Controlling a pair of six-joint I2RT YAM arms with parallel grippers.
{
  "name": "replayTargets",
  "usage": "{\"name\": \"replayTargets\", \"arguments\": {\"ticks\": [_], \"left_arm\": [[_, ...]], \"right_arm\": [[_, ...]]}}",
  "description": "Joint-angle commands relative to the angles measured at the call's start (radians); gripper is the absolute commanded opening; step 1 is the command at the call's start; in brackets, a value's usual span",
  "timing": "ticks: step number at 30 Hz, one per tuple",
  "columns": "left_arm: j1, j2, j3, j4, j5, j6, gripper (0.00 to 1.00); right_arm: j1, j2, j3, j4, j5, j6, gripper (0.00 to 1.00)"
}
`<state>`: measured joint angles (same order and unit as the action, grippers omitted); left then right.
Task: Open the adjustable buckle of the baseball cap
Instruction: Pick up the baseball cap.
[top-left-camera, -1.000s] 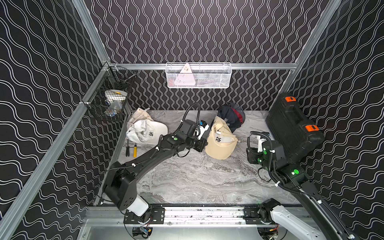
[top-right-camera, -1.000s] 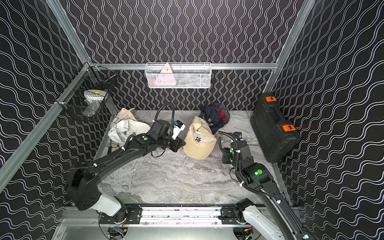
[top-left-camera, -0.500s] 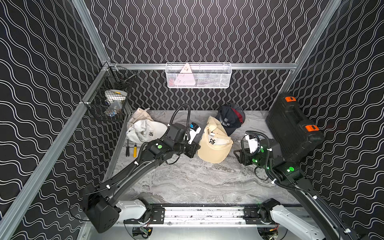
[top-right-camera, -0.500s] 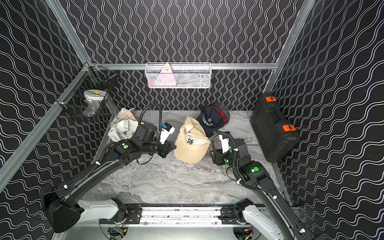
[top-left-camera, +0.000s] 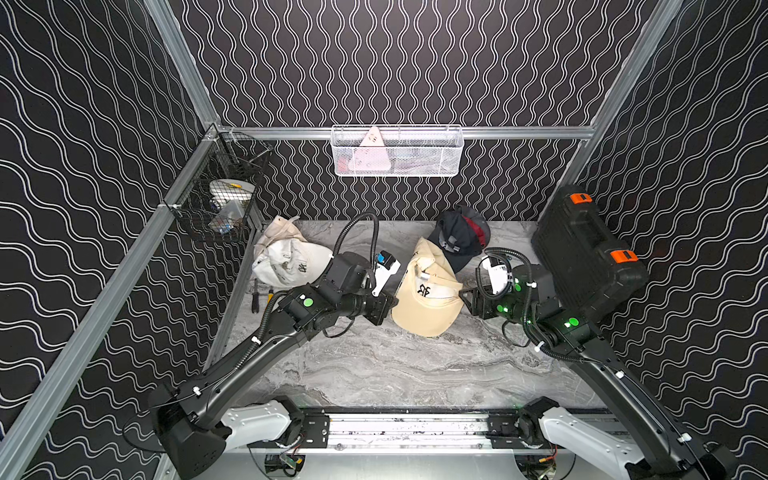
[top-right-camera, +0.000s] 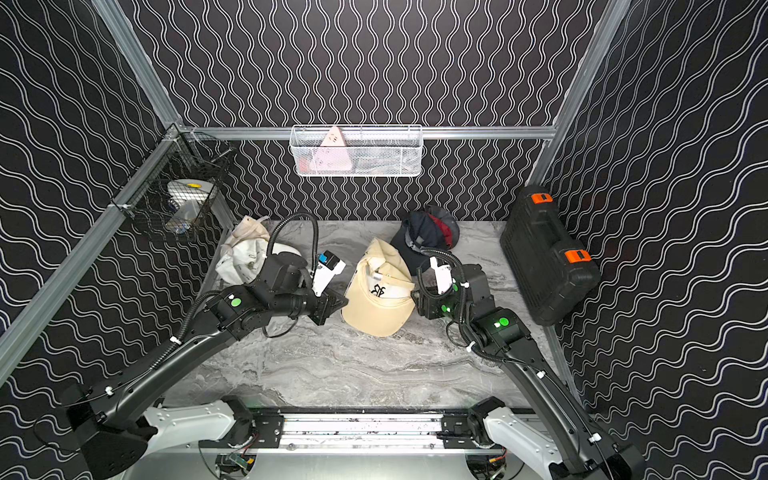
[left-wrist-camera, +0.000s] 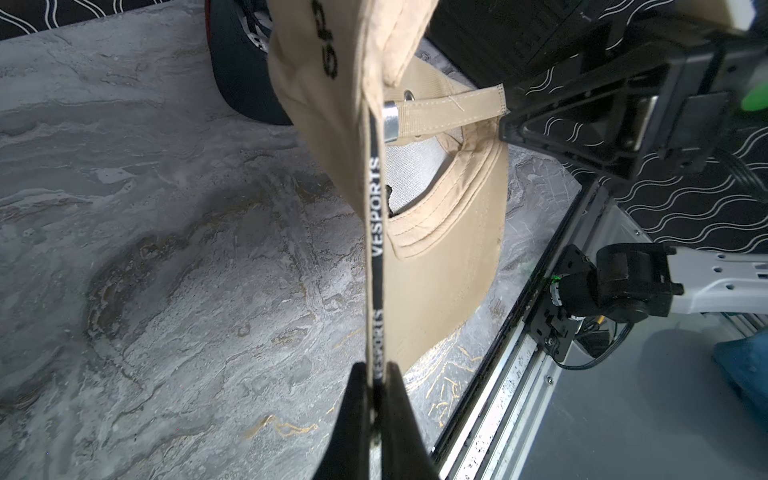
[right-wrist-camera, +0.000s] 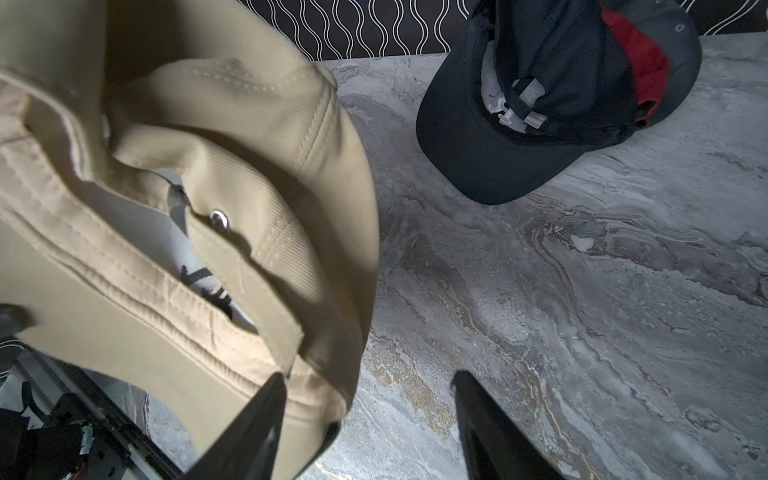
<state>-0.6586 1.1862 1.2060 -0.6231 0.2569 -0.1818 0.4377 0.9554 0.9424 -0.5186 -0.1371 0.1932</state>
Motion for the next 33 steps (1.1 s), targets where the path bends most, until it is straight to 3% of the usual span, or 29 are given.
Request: {"name": "replayTargets", "arguments": {"ticks": [1,10,21,33], "left_arm": [[-0.011,-0.007,0.021,0.007,-0.015,0.004,0.0],[-0.039,-0.023,0.041,-0.003,-0.005,0.001,0.0],[-0.05,-0.051,0.032,0.019,0.079,-0.007,0.0],[-0.056,-0.057,0.01,0.036,0.129,-0.008,0.0]], "right_arm": [[0.004,0.002,0.004,0.04,-0.013,-0.008,0.65],[0.009,-0.022,-0.025,0.089,-0.001,-0.006,0.62],[0.009,-0.05,-0.051,0.184,-0.039,0.018,0.49],[0.009,-0.059,-0.069,0.253,-0.088,0.046,0.47]]}}
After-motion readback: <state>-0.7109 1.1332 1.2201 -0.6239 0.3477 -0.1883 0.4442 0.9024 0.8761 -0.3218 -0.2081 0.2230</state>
